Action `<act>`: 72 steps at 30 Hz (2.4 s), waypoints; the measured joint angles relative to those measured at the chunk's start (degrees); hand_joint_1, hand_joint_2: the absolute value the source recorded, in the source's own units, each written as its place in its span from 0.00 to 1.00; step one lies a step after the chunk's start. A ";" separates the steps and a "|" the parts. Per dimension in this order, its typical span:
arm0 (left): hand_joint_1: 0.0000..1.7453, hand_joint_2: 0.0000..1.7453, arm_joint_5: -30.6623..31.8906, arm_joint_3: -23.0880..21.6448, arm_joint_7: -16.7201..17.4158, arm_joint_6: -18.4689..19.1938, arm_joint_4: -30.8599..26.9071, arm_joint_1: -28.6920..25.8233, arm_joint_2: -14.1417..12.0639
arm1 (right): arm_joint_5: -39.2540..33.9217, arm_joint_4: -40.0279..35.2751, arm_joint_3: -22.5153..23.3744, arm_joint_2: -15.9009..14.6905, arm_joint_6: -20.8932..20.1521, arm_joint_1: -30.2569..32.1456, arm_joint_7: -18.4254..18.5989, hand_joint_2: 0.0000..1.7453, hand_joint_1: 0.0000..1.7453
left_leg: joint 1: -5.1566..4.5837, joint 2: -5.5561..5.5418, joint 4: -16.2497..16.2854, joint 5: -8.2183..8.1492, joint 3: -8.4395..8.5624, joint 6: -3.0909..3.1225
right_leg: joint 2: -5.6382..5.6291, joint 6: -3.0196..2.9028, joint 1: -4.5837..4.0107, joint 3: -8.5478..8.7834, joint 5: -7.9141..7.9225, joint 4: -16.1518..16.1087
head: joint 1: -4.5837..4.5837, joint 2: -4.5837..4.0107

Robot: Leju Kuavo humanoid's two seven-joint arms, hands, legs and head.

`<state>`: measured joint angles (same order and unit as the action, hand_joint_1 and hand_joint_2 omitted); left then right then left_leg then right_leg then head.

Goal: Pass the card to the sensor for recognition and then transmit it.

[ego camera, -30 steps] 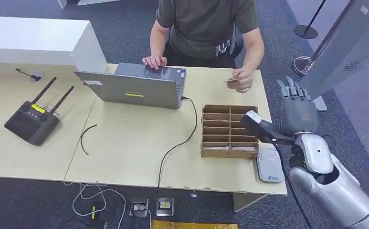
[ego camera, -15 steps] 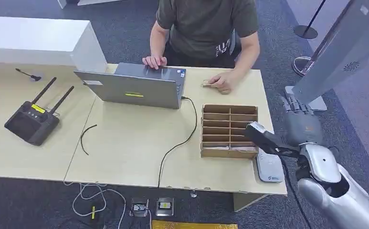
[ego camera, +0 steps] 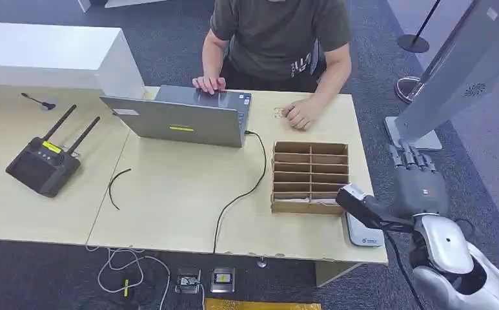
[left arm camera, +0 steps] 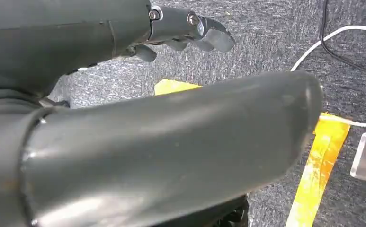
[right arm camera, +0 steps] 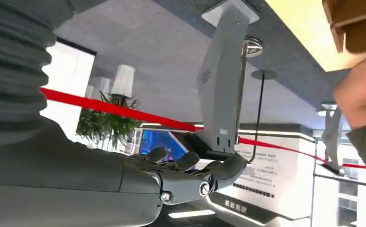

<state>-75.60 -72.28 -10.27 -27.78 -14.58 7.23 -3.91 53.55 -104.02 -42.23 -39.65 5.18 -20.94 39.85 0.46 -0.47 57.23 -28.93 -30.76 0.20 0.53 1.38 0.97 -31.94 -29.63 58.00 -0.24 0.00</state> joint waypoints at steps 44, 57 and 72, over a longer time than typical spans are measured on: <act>0.00 0.00 0.70 0.02 0.20 -0.42 0.00 -0.54 -0.42 | -2.47 4.31 -8.02 4.00 14.71 3.94 -0.35 1.00 0.00 | 0.01 0.00 -0.01 0.00 -0.02 -0.01 | 0.00 0.00 0.00 0.00 0.00 0.00 | 0.00 0.00; 0.00 0.00 1.20 0.02 0.22 -0.52 0.00 -0.54 -0.42 | 1.42 6.06 -9.20 5.97 13.70 3.92 -1.18 1.00 0.00 | 0.01 0.00 -0.01 0.00 -0.02 -0.01 | 0.01 0.00 -0.01 0.01 0.00 0.00 | 0.00 0.00; 0.00 0.00 1.33 0.02 0.22 -0.44 0.00 -0.55 -0.42 | 1.48 7.43 -9.53 7.54 13.46 3.91 -1.60 1.00 0.00 | 0.01 0.00 -0.01 0.00 -0.02 -0.01 | 0.01 0.00 -0.01 0.01 0.00 0.01 | 0.00 0.00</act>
<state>-74.27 -72.26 -10.05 -28.22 -14.58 6.69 -4.33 55.04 -96.59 -51.76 -32.11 18.64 -17.03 38.25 0.47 -0.47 57.22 -28.93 -30.78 0.19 0.54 1.38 0.96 -31.93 -29.63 58.00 -0.24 0.00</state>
